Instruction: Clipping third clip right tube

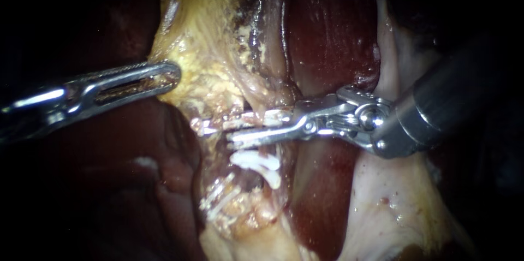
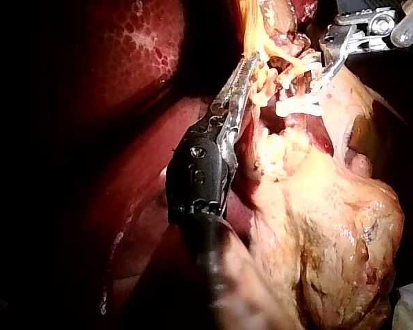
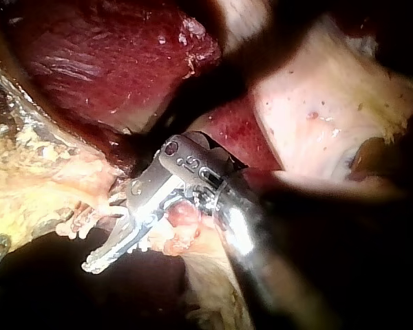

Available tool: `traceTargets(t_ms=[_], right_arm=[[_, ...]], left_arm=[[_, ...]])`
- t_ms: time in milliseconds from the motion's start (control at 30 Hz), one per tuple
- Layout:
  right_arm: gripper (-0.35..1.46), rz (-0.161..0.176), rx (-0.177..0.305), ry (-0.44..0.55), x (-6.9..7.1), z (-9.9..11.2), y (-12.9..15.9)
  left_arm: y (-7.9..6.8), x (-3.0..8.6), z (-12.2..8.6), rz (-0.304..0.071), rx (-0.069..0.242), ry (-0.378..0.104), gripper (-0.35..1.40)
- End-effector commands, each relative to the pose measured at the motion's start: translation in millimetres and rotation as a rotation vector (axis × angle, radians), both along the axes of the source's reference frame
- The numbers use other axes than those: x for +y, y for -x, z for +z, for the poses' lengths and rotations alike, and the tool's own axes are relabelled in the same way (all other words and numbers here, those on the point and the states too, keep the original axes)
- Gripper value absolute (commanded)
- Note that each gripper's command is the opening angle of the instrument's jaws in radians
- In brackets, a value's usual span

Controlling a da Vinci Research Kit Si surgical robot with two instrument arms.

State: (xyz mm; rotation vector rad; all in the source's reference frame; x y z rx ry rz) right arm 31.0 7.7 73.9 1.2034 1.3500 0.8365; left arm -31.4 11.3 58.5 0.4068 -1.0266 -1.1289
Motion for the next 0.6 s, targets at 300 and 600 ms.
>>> traceTargets(t_ms=[300,600], right_arm=[[-0.35,0.006,-0.116,-0.06,0.6,1.0,2.2],[-0.35,0.003,-0.122,-0.074,0.2,1.2,2.0]], left_arm=[[0.0,0.0,0.0,0.0,0.0,0.0,-0.35],[0.0,0.0,0.0,0.0,0.0,0.0,-0.35]])
